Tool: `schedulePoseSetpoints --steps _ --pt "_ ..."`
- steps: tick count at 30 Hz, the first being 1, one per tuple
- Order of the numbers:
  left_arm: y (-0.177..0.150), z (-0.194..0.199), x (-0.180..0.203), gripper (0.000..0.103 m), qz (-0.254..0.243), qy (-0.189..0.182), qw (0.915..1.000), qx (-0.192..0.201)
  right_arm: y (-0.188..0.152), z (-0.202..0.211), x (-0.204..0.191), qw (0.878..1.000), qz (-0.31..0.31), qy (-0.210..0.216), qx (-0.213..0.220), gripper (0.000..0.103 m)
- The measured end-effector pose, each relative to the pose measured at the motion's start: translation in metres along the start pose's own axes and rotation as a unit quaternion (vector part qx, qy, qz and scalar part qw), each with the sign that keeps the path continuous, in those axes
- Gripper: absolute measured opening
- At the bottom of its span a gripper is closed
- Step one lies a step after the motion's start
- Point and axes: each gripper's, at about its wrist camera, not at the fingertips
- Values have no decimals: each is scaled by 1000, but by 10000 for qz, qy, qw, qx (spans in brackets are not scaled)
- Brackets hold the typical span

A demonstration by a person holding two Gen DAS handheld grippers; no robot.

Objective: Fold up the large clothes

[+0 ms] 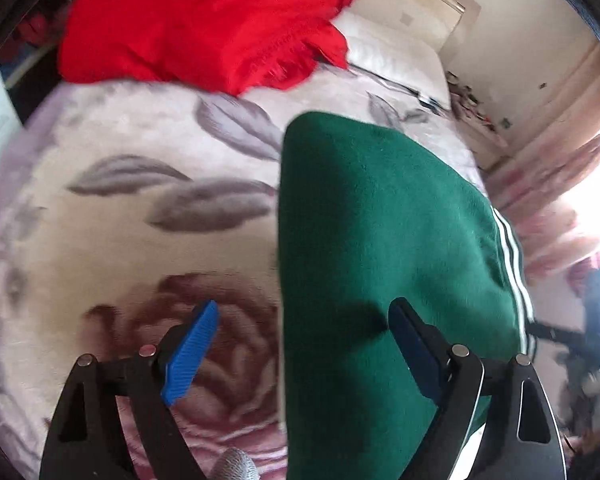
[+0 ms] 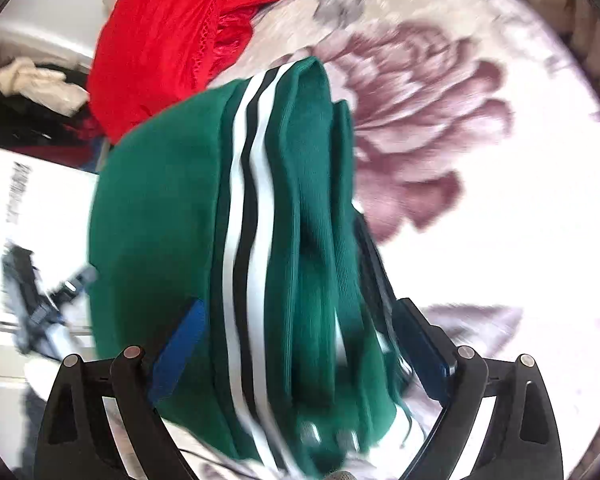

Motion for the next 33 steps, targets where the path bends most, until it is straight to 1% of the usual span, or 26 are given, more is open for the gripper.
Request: schedulePoseSetpoints --steps 1,2,3,4,5,6,7,10,12,14,16,21,22,25,29,33 --pt "-5 10 4 91 -74 290 9995 110 -17 8 -4 9998 71 -197 24 96" --pt "-9 15 7 96 -119 504 9985 155 -30 10 -8 9984 153 -538 -16 96" --pt "-15 22 12 97 -169 654 9975 204 -47 12 -12 9953 217 -948 13 96" --pt "-22 32 19 98 -233 864 9955 314 -67 28 -17 9918 290 -1243 97 96" --pt "-30 42 25 98 -294 1016 9937 379 -84 30 -24 9869 386 -1560 167 97" --pt "-37 51 33 99 -361 1101 9924 415 -96 28 -30 9814 486 -1839 259 101" --pt "-44 61 42 100 -425 1267 9899 471 -108 33 -38 9780 559 -1981 339 103" --pt "-62 92 64 101 -606 1540 9847 553 -134 60 -64 9670 681 -2367 650 103" --pt "-71 116 75 101 -645 1521 9843 615 -147 81 -79 9611 730 -2522 859 103" --pt "-75 136 83 101 -659 1481 9843 704 -161 110 -95 9576 776 -2571 1043 103" --pt "-76 158 93 101 -681 1458 9838 790 -181 155 -116 9560 833 -2563 1163 103" --pt "-91 220 117 101 -765 1336 9828 1024 -210 224 -149 9521 943 -2508 1475 103" --pt "-94 235 122 101 -803 1359 9814 1091 -217 238 -155 9513 969 -2473 1561 103" --pt "-108 277 135 101 -794 1351 9798 1245 -240 287 -180 9429 1123 -2519 1866 103" --pt "-127 323 147 101 -680 1259 9811 1303 -277 350 -205 9356 1213 -2497 2182 103" --pt "-144 367 159 101 -688 1246 9783 1504 -314 407 -224 9297 1289 -2451 2427 103"
Point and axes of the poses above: each gripper's, at about its wrist camera, not at the fingertips, and z roughly against the way its jaws point, x to its right, y to its top, and after that the axes turned 5 degrees about x, right-handed
